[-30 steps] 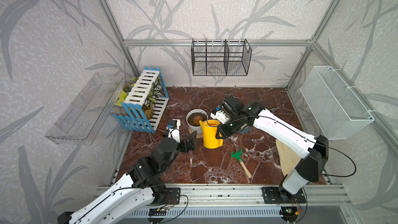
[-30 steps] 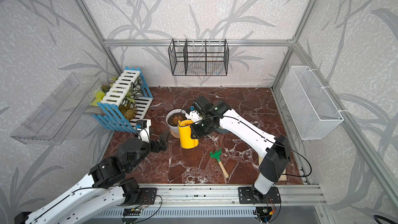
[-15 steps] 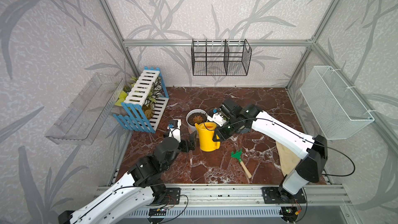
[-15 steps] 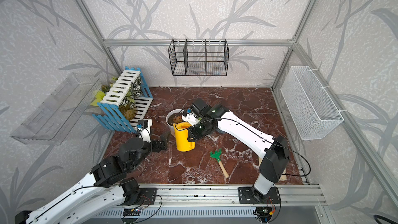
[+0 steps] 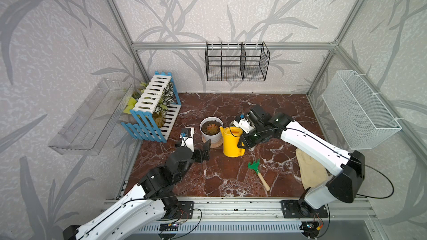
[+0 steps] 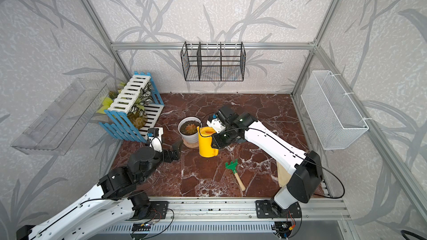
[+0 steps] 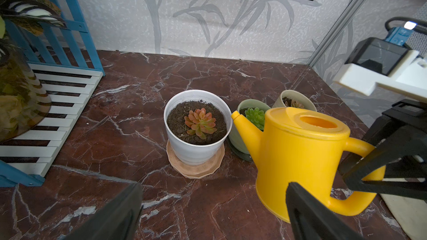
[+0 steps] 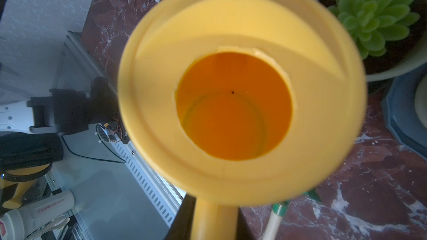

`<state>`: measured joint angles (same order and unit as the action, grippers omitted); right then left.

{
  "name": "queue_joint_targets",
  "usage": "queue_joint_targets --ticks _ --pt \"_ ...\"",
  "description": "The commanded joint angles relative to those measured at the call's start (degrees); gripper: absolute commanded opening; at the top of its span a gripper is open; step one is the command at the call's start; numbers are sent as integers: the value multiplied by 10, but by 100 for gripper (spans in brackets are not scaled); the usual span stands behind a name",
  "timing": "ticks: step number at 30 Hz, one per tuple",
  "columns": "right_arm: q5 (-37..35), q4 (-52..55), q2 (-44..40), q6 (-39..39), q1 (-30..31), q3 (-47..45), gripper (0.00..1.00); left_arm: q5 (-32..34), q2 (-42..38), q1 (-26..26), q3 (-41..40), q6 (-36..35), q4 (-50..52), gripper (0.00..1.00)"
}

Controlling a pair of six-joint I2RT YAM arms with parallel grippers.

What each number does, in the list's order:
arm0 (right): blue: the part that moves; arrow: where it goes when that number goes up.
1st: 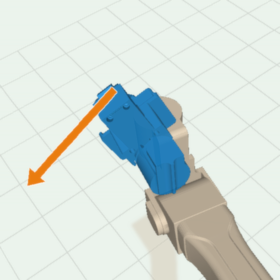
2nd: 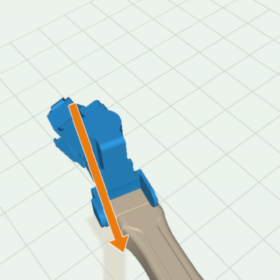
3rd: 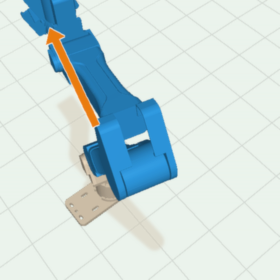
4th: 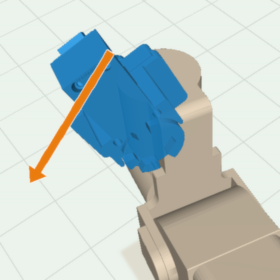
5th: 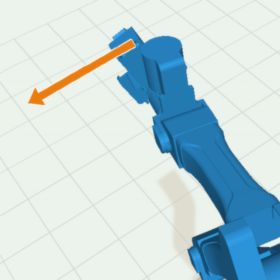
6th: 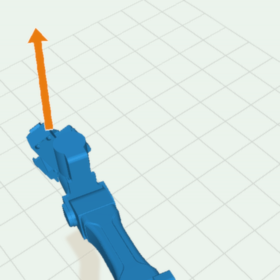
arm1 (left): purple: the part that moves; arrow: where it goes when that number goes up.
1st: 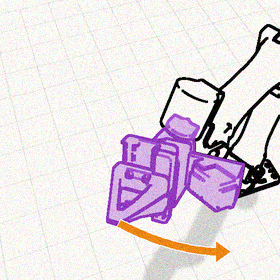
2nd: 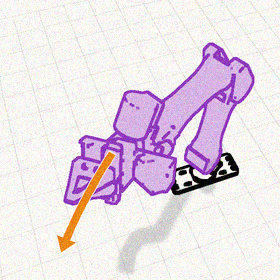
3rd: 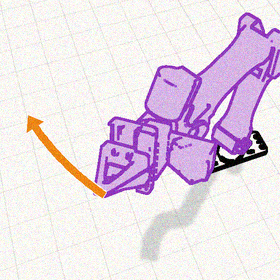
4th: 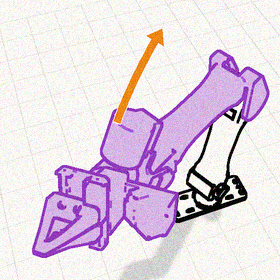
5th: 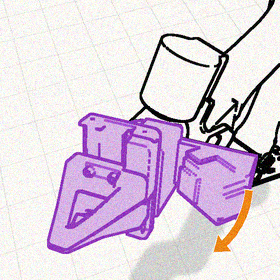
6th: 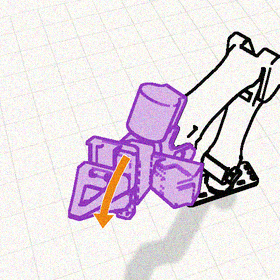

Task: Water the succulent around the soil edge
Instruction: Water the soil of the potted plant with water.

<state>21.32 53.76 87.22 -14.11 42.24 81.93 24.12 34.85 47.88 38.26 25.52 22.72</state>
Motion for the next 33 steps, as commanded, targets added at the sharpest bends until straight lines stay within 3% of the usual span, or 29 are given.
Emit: queue_joint_targets --ticks 1,12,22,33 --pt "-15 -31 -51 0 -5 -31 0 8 -4 -3 -1 -6 4 100" --pt "0 3 -144 -22 -45 -119 0 4 -6 -4 -1 -7 3 100" --pt "37 19 -115 -25 -47 -118 0 2 -7 -6 -3 -6 3 100" --pt "13 14 -130 -39 -64 -140 0 4 -5 -6 -3 -7 3 100"
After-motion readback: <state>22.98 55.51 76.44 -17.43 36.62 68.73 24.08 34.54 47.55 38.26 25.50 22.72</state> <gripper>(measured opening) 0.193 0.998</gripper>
